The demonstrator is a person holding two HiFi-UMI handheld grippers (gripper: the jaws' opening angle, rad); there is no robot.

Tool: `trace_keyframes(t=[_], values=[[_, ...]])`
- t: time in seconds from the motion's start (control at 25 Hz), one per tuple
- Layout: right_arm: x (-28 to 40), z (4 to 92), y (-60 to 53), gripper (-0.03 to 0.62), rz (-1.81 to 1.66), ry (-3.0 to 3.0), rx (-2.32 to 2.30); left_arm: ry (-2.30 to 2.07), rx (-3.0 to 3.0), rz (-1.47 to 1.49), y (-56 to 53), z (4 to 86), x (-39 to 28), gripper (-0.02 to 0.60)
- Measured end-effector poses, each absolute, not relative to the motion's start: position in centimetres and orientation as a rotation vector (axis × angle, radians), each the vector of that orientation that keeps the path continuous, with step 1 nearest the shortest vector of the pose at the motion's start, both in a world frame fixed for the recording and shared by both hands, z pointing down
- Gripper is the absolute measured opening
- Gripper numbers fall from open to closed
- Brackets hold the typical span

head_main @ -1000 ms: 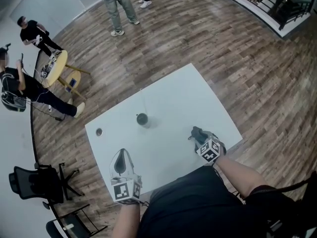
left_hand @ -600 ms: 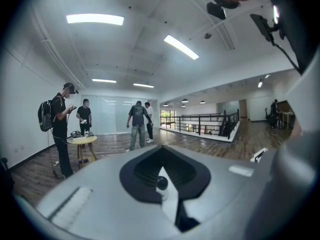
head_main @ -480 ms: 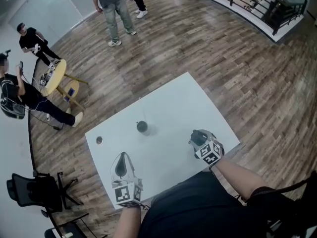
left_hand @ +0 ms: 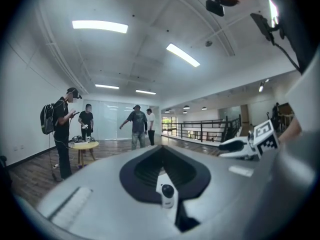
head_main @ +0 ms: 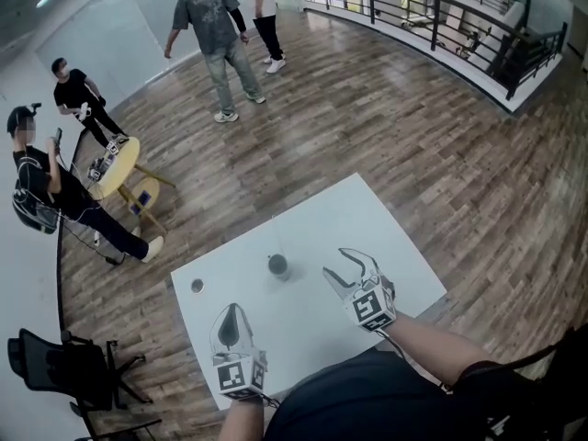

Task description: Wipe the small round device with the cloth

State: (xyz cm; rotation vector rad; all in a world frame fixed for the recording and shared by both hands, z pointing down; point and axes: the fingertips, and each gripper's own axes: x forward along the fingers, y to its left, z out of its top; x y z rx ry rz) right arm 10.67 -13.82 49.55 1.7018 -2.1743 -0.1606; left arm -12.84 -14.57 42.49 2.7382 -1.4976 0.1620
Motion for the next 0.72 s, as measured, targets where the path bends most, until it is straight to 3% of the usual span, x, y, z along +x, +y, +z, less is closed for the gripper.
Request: trace_keyframes(t=[0.16,0.52,0.64,0.72], values=[[8.1,46.0,-14.9,0.225,-0.19,-2.257,1.739,-1.502,2.733,0.12,-14.8,43.5,-14.2,0.005],[4.9,47.2,-15.4,0.081,-0.118,-2.27,1.745,-1.548,2.686,0.13,-15.2,44.1,-17.0,0.005],[4.0,49.8,-16.2,0.003,-0.004,-2.255,1.728,-1.573,2.709,0.138,-15.1,44.7,-17.9,0.005],[3.8,50.8,-16.5,0.003,0.066,-2.254,1.712,-1.599,2.706,0.139,-14.9,44.5,-18.5,0.005]])
